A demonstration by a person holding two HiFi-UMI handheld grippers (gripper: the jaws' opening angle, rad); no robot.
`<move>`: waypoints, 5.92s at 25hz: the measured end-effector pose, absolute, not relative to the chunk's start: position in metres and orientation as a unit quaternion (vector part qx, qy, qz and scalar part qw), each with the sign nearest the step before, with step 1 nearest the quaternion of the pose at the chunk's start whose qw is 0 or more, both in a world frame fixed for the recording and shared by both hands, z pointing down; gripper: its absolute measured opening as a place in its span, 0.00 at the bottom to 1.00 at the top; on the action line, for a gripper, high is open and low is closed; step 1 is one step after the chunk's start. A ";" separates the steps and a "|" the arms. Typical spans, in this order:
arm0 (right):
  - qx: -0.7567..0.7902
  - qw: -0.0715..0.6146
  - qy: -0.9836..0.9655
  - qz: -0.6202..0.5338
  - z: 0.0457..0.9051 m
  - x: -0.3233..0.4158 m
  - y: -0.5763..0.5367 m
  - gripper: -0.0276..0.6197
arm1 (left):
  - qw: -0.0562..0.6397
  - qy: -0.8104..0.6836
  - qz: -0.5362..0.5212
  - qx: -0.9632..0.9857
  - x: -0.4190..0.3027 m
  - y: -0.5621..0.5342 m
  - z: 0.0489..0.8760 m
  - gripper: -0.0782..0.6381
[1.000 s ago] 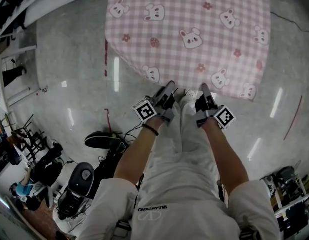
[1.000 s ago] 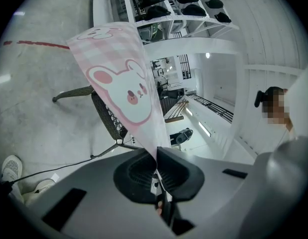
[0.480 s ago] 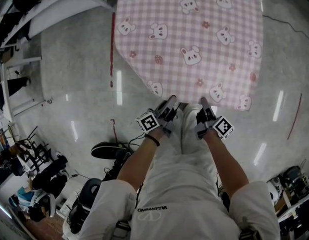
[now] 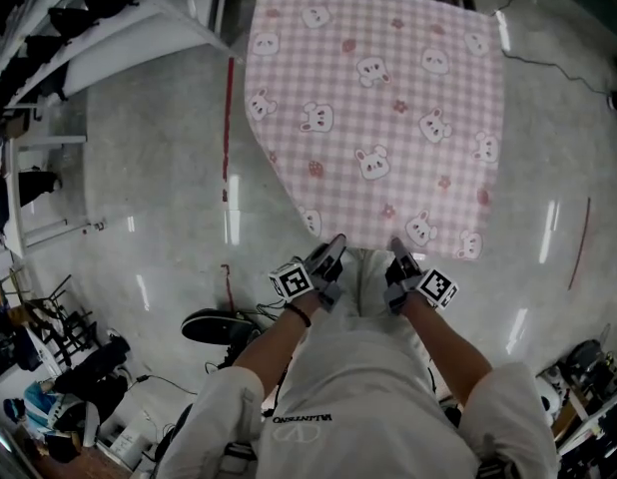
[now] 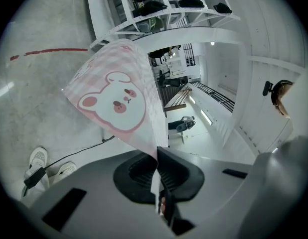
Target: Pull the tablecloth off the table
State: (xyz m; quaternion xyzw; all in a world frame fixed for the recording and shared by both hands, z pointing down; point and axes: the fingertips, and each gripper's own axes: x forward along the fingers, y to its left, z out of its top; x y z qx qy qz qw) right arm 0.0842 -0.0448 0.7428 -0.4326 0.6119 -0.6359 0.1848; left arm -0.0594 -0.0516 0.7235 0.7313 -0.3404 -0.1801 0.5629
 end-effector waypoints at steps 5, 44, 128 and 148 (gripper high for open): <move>-0.414 0.173 0.633 -0.631 0.700 0.080 -0.045 0.06 | 0.555 -0.337 -0.176 0.740 -0.060 -0.050 0.691 0.11; -0.305 0.229 0.784 -0.490 0.452 0.072 0.016 0.07 | 0.455 -0.170 -0.230 0.844 -0.058 0.002 0.443 0.11; -0.227 0.210 0.788 -0.532 0.430 0.059 -0.003 0.07 | 0.527 -0.164 -0.215 0.805 -0.053 0.022 0.415 0.11; -0.264 0.250 0.778 -0.513 0.415 0.078 -0.027 0.06 | 0.506 -0.133 -0.216 0.825 -0.040 -0.015 0.404 0.11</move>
